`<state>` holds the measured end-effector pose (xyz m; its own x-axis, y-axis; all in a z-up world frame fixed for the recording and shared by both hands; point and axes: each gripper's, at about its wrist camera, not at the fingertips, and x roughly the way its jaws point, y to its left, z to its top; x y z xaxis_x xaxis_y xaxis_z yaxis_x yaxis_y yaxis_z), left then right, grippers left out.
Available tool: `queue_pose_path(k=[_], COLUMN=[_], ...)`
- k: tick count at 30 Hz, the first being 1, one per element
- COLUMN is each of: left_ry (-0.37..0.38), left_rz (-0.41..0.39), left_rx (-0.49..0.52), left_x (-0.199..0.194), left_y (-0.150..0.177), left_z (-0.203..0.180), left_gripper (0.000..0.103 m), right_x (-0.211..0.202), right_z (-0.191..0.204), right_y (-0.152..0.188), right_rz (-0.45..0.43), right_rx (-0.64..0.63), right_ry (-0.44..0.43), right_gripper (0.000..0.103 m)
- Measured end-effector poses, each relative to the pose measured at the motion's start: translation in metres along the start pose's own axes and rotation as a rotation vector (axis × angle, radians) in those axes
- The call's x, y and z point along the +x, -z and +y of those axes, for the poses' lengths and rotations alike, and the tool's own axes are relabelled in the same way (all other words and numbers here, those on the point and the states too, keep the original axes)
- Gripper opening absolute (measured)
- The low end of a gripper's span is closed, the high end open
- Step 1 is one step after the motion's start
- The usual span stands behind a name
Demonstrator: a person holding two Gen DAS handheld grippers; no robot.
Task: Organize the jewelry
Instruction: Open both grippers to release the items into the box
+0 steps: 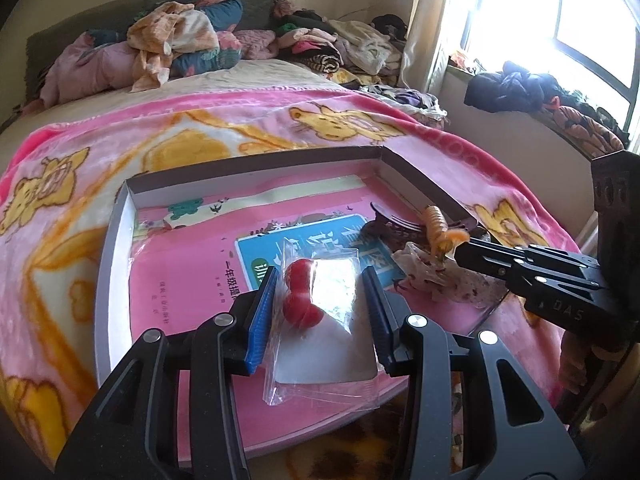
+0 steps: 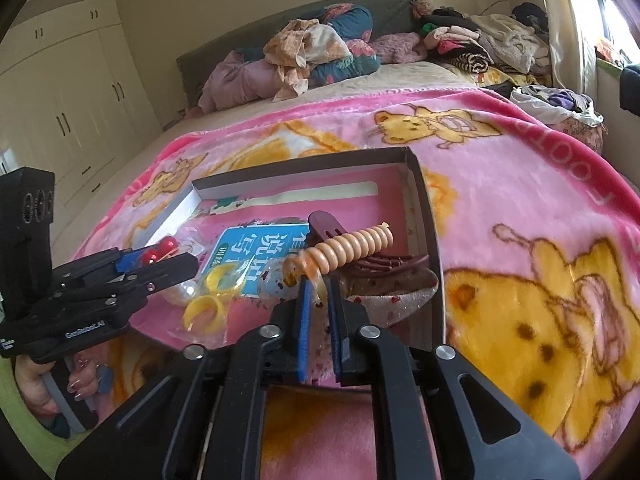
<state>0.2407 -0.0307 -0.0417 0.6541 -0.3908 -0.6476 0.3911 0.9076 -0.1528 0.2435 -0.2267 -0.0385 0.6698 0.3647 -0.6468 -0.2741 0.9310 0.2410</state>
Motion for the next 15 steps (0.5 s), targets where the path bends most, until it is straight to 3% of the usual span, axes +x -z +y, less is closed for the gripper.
queue_pose_path(k=[10,13,15], left_ry=[0.003,0.001,0.002], left_rz=[0.009,0.013,0.016], left_rx=[0.028,0.037,0.043], left_x=[0.000,0.000,0.000], left_y=[0.000,0.000,0.000], left_z=[-0.011,-0.014,-0.016], left_gripper=[0.034,0.043,0.043], right_x=[-0.017,-0.022,-0.026], right_z=[0.000,-0.001,-0.002], right_y=[0.010,0.013,0.014], right_rz=[-0.016,-0.022,-0.027], right_rx=[0.015,0.019,0.026], right_ry=[0.008,0.011,0.011], right_gripper=[0.030,0.031,0.032])
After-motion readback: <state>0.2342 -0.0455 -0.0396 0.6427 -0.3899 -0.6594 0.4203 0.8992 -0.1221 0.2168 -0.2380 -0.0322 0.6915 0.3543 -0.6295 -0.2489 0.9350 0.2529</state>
